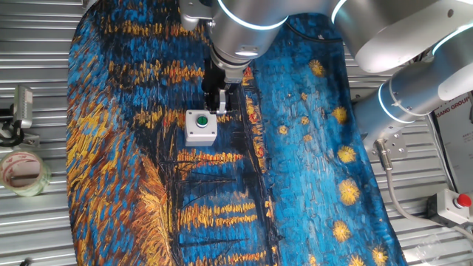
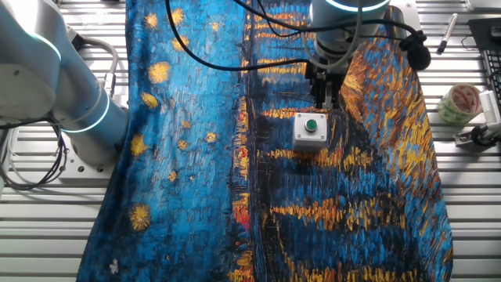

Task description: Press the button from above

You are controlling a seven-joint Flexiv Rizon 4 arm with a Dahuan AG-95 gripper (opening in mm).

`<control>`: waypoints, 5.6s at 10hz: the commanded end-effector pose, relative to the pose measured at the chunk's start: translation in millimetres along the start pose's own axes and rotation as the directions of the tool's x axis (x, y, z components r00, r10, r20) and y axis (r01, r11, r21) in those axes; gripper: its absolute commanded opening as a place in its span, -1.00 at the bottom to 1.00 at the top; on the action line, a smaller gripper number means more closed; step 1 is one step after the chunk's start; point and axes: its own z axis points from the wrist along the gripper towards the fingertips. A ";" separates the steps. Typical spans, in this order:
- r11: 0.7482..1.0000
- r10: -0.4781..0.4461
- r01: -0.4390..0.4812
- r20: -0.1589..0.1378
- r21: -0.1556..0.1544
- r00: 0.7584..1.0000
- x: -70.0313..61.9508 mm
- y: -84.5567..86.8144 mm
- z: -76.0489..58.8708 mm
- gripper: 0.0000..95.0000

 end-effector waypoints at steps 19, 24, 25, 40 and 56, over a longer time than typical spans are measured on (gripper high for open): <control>0.999 -0.032 0.032 0.018 0.008 0.999 10.6 1.8 25.3 -1.00; 0.999 -0.044 0.044 0.028 0.004 0.999 9.8 0.4 34.5 -1.00; 0.999 -0.046 0.046 0.028 0.003 0.999 9.8 -0.1 36.9 -1.00; 0.998 -0.063 0.063 0.058 0.001 0.996 11.3 -4.1 63.9 -1.00; 0.997 -0.074 0.075 0.071 -0.001 0.995 13.9 -2.5 71.0 -1.00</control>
